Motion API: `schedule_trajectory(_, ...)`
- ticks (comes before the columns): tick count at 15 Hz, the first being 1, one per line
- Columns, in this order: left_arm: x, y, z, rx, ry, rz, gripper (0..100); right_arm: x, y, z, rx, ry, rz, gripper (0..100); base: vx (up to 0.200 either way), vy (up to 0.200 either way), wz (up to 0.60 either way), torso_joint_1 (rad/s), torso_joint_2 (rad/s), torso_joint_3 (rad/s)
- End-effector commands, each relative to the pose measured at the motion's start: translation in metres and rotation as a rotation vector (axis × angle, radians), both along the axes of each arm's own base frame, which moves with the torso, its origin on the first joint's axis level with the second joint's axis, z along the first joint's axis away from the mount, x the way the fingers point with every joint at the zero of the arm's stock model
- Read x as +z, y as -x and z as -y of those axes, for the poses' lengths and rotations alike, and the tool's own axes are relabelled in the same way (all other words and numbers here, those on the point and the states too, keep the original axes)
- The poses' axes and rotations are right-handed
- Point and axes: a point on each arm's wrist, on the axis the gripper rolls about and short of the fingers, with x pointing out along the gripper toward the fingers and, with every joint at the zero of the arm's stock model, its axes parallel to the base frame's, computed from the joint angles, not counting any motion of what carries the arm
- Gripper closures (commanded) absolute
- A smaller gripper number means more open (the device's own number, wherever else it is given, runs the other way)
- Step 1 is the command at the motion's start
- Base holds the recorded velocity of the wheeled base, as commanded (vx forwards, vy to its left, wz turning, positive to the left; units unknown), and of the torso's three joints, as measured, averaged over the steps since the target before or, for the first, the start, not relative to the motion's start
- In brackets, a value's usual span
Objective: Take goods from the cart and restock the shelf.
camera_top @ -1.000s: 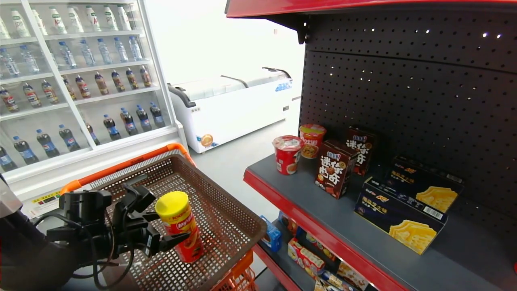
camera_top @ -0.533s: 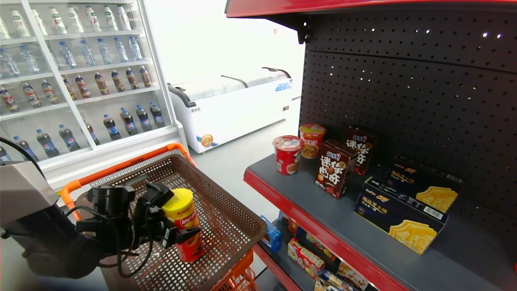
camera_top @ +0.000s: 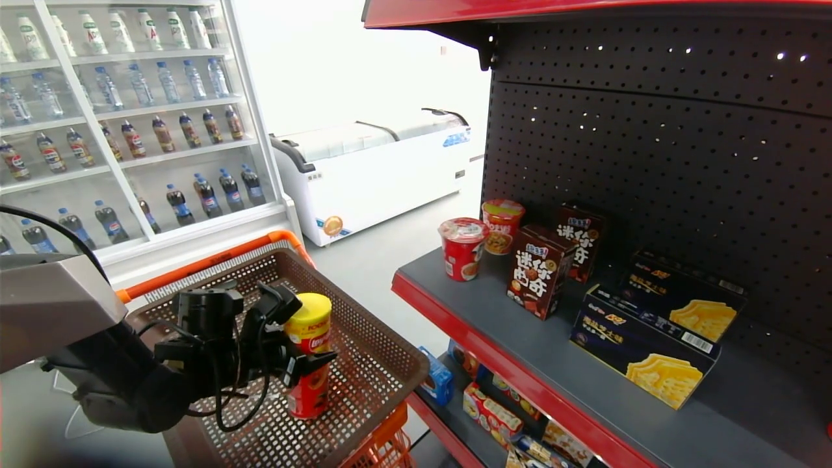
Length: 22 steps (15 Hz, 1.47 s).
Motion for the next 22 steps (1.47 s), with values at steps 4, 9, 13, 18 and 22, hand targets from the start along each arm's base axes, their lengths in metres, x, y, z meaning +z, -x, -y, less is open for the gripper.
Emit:
schedule_trajectory(4, 0.05, 0.035, -0.002, 0.05, 0.053, 0.083, 100, 0.0, 0.0, 0.0, 0.0, 0.0, 0.0, 0, 0.0, 0.0, 0.0, 0.0, 0.0, 0.0)
schedule_trajectory(9, 0.104, 0.109, -0.008, 0.157, 0.138, 0.186, 100, 0.0, 0.0, 0.0, 0.0, 0.0, 0.0, 0, 0.0, 0.0, 0.0, 0.0, 0.0, 0.0)
schedule_trajectory(13, 0.14, 0.183, -0.014, 0.254, 0.197, 0.259, 100, 0.0, 0.0, 0.0, 0.0, 0.0, 0.0, 0, 0.0, 0.0, 0.0, 0.0, 0.0, 0.0)
schedule_trajectory(18, 0.13, 0.263, -0.019, 0.278, 0.205, 0.331, 100, 0.0, 0.0, 0.0, 0.0, 0.0, 0.0, 0, 0.0, 0.0, 0.0, 0.0, 0.0, 0.0)
schedule_trajectory(22, 0.107, 0.313, -0.022, 0.273, 0.191, 0.297, 100, 0.0, 0.0, 0.0, 0.003, 0.002, 0.0, 0, 0.0, 0.0, 0.0, 0.0, 0.0, 0.0)
